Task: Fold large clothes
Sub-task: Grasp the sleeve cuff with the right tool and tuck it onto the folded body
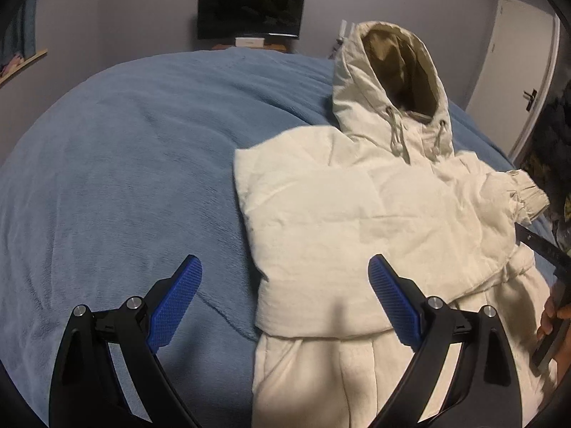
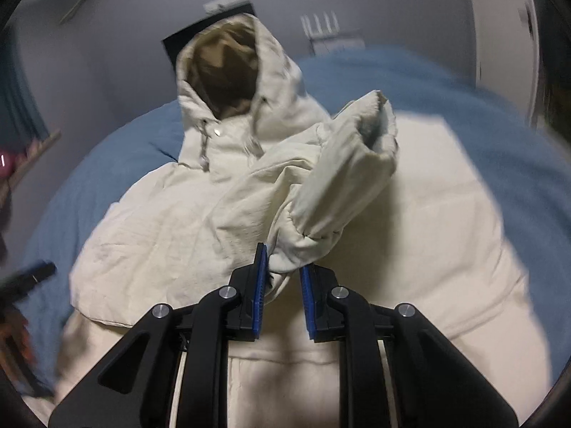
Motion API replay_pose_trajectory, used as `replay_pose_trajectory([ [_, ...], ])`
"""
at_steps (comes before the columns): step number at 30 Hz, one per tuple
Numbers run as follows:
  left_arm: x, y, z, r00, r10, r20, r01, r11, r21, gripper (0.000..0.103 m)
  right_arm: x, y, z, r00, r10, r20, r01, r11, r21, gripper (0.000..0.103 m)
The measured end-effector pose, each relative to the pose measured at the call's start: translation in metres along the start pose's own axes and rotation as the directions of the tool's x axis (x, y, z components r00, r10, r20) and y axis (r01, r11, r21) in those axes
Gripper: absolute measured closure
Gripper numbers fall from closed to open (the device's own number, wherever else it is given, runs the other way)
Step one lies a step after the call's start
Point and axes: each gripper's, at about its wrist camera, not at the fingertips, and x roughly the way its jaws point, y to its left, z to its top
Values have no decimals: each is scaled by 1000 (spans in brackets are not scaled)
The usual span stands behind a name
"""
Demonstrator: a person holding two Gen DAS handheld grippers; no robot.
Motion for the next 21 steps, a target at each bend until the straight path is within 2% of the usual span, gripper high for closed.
replay_pose_trajectory([
  [4, 4, -11, -4, 1000, 7, -16, -6, 999, 48, 12, 2, -16, -6, 995, 82, -54, -77, 993, 89, 84],
  [6, 5, -16, -5, 1000, 13, -17, -11, 997, 74, 12, 1, -22, -5, 994, 91, -64, -84, 991, 103, 71],
  [7, 5, -17, -5, 1000, 13, -17, -12, 997, 81, 12, -2, -26, -6, 995, 77, -60, -70, 992, 109, 54],
  [8, 6, -19, -5, 1000, 14, -17, -12, 996, 88, 12, -5, -32, -3, 995, 82, -49, -76, 990, 115, 44],
  [9, 6, -21, -6, 1000, 15, -18, -13, 996, 92, 12, -8, -37, -3, 994, 99, -41, -93, 987, 130, 43],
  [13, 7, -24, -7, 999, 22, -22, -20, 994, 107, 12, -11, -58, 4, 994, 110, -12, -105, 975, 198, 43],
  [16, 8, -26, -8, 999, 27, -25, -24, 993, 116, 12, -10, -65, 13, 996, 86, 6, -85, 975, 205, 46],
  [19, 10, -28, -9, 999, 30, -29, -26, 992, 125, 12, -10, -64, 18, 999, 44, 15, -46, 983, 175, 77],
  [21, 10, -30, -9, 999, 34, -30, -29, 991, 131, 12, -16, -65, 20, 997, 58, 44, -65, 983, 174, 86],
])
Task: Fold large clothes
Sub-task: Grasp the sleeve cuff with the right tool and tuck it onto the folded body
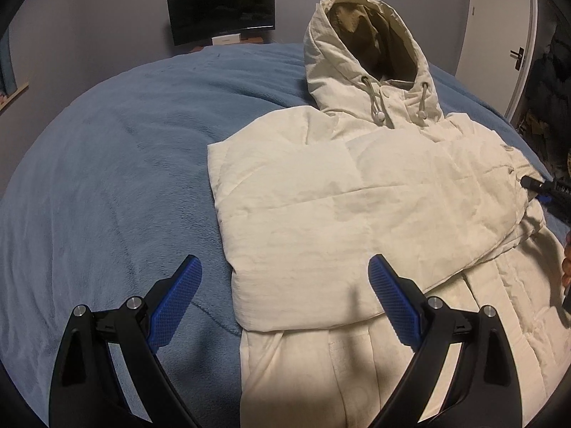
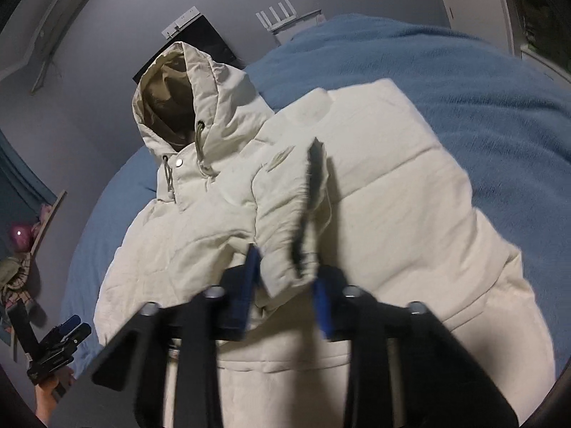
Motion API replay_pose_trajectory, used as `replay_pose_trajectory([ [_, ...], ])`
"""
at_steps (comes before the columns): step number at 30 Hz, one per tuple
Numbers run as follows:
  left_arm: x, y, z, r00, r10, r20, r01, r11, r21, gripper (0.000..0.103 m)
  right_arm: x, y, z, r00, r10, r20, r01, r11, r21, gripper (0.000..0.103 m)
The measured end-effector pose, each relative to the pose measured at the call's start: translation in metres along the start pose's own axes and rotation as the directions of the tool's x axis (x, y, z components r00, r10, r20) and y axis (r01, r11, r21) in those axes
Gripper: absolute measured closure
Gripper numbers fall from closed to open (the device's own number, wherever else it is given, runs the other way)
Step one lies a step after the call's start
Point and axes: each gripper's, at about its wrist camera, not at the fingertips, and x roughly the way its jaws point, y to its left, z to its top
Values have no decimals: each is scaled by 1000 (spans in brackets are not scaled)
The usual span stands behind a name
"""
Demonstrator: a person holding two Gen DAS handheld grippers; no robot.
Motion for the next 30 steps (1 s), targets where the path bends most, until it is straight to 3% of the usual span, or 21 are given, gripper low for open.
replay_pose_trajectory([
  [6, 1, -4, -1, 1000, 6, -6, -6, 1000, 20, 12, -46, -1, 14, 988, -38, 150, 37, 999, 10, 89],
  [16, 12, -10, -5, 999, 18, -42, -15, 998, 57, 12, -19, -40, -1, 980, -199, 6, 199, 980, 18, 88],
  [18, 14, -11, -5, 999, 19, -46, -17, 998, 61, 12, -15, -39, -2, 978, -205, -21, 205, 979, 0, 85],
  [19, 14, -12, -5, 999, 22, -46, -19, 998, 63, 12, -17, -40, 0, 977, -212, -31, 212, 977, -1, 78],
  [20, 14, -12, -5, 999, 19, -45, -16, 998, 63, 12, -19, -40, 1, 972, -231, -35, 231, 973, -9, 64],
  [22, 11, -15, -4, 999, 20, -34, -17, 997, 70, 12, -27, -39, 2, 964, -265, -11, 265, 963, -45, 55],
  [26, 4, -27, 6, 1000, -2, -2, 2, 996, 85, 12, -39, -20, 7, 943, -325, 74, 333, 921, -202, 47],
  [30, 8, -46, 27, 999, -32, 8, 31, 997, 68, 7, -33, 5, 12, 949, -299, 96, 313, 889, -335, 43],
])
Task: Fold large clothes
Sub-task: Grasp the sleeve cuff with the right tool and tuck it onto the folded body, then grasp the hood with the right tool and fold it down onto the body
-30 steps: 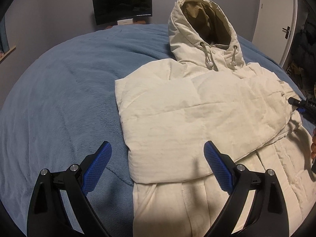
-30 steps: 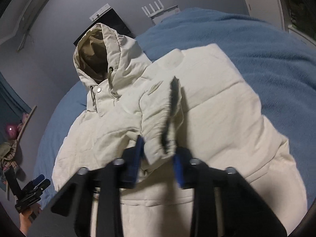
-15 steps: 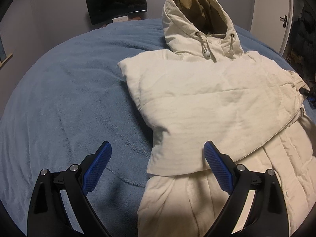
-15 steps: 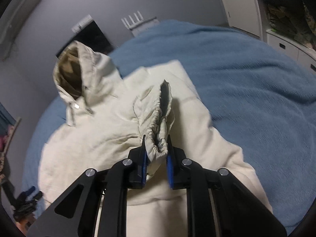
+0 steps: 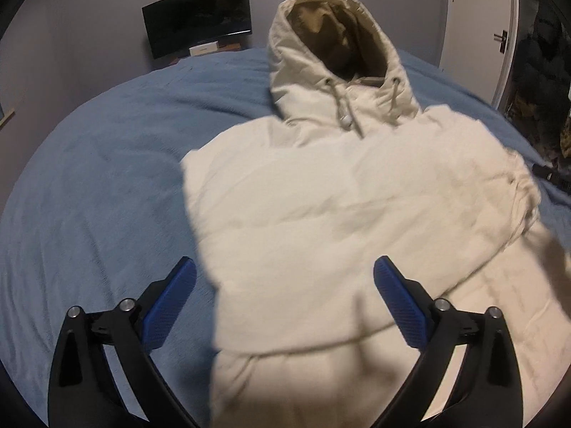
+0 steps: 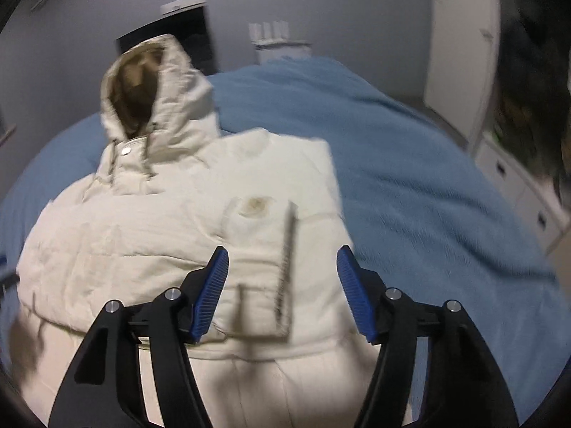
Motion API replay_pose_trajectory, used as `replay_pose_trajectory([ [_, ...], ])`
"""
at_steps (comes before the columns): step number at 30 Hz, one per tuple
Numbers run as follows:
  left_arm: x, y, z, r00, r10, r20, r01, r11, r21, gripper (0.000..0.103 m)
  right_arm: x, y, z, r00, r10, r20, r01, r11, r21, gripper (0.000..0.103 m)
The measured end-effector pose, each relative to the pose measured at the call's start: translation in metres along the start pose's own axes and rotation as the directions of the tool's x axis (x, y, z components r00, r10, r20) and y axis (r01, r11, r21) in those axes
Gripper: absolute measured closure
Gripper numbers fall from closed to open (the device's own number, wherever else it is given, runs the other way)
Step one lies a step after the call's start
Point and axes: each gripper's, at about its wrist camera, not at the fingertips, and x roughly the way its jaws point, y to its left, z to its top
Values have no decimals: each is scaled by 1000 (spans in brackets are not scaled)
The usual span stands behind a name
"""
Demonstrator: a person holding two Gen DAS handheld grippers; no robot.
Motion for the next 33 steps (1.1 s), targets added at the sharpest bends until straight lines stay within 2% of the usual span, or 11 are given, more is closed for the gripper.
replay_pose_trajectory([
  [5, 23, -15, 28, 998, -54, -23, 53, 997, -52, 7, 29, 22, 14, 998, 27, -57, -32, 996, -85, 38],
  [8, 47, -17, 40, 998, -17, -60, 13, 998, -65, 7, 53, 23, 19, 995, 24, -96, -31, 997, -64, 34],
  [11, 75, -21, 43, 994, 30, -108, -31, 999, -8, 5, 77, 23, 16, 991, 28, -130, -35, 998, -53, 30],
  [14, 99, -23, 41, 992, 26, -126, -23, 999, 27, 5, 98, 21, 12, 990, 15, -142, -25, 997, -70, 18],
  [16, 105, -21, 42, 991, 18, -130, -17, 1000, 14, 5, 111, 14, 11, 981, 57, -184, -64, 997, -31, 13],
  [18, 101, -20, 44, 991, 29, -128, -28, 1000, 10, 5, 104, 13, 17, 979, 57, -195, -67, 997, -45, 13],
  [20, 86, -19, 46, 993, 54, -102, -54, 999, 4, 6, 86, 14, 23, 989, 35, -141, -46, 996, -82, 12],
  [25, 54, -11, 69, 999, 51, 20, -51, 999, -12, 6, 58, 32, 54, 996, 86, -26, -89, 985, -151, 11],
  [28, 64, -1, 103, 998, 49, 50, -46, 997, -62, 6, 68, 53, 84, 992, 122, -22, -124, 982, -142, 9],
  [31, 85, 3, 132, 994, 99, 54, -94, 992, -84, 6, 86, 93, 125, 993, 109, 32, -100, 972, -212, 9],
  [33, 102, 6, 152, 987, 154, 46, -149, 984, -96, 6, 100, 111, 147, 993, 107, 54, -93, 974, -208, 10],
])
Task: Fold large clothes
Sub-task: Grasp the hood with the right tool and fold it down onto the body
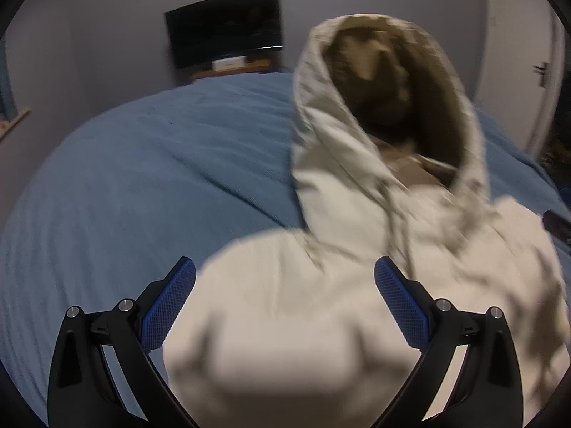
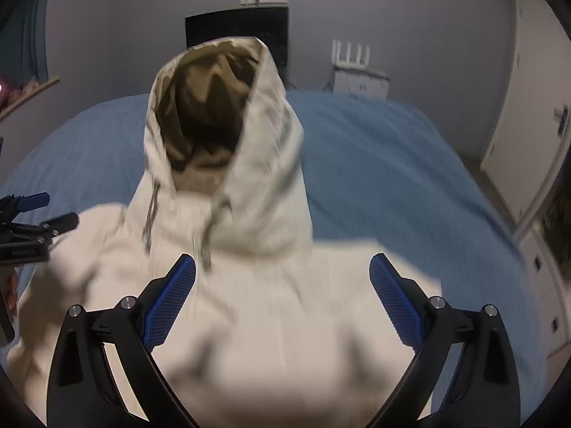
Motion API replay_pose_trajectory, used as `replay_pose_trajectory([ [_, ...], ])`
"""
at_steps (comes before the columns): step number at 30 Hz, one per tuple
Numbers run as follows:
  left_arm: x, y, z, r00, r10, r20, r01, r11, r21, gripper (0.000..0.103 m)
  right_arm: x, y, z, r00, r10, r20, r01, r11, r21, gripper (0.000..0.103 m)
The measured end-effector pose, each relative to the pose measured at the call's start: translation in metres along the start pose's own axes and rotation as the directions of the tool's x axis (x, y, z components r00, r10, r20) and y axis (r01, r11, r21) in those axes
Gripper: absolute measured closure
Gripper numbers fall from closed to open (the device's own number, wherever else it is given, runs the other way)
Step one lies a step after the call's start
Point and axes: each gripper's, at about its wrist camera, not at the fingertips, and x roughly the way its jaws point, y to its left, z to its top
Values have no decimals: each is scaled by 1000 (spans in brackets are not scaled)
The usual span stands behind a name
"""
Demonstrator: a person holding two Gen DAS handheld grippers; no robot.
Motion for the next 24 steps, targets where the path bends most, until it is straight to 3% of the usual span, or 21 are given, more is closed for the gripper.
replay_pose_trajectory([
  [2, 13, -3, 21, 1000, 16, -3, -16, 1000, -23, 6, 15, 7, 18, 1000, 11, 4, -12, 1000, 22, 10],
  [4, 22, -4, 40, 1000, -22, 4, 22, 998, -63, 6, 36, 13, 35, 1000, 23, 1, -23, 999, 41, 11],
  [9, 41, -16, 67, 1000, 12, 5, -12, 998, -54, 7, 90, 13, 65, 999, -8, -41, 11, 997, 77, 36],
  [12, 52, -18, 75, 1000, 21, -11, -21, 999, -44, 7, 109, 1, 73, 999, 7, -44, -2, 992, 125, 59],
  [13, 54, -18, 78, 1000, 28, -14, -28, 999, -43, 7, 111, 0, 73, 999, 26, -41, -21, 992, 125, 85],
  [14, 55, -17, 80, 999, 36, -10, -37, 998, -42, 7, 110, 0, 70, 999, 32, -25, -29, 993, 112, 89],
  [19, 41, -17, 86, 996, 49, 77, -47, 998, -30, 7, 70, 4, 40, 995, 46, 85, -45, 999, -10, 96],
  [24, 5, -29, 74, 971, 64, 232, -71, 997, 22, 7, 32, 2, 1, 990, 53, 134, -42, 996, -83, 97],
])
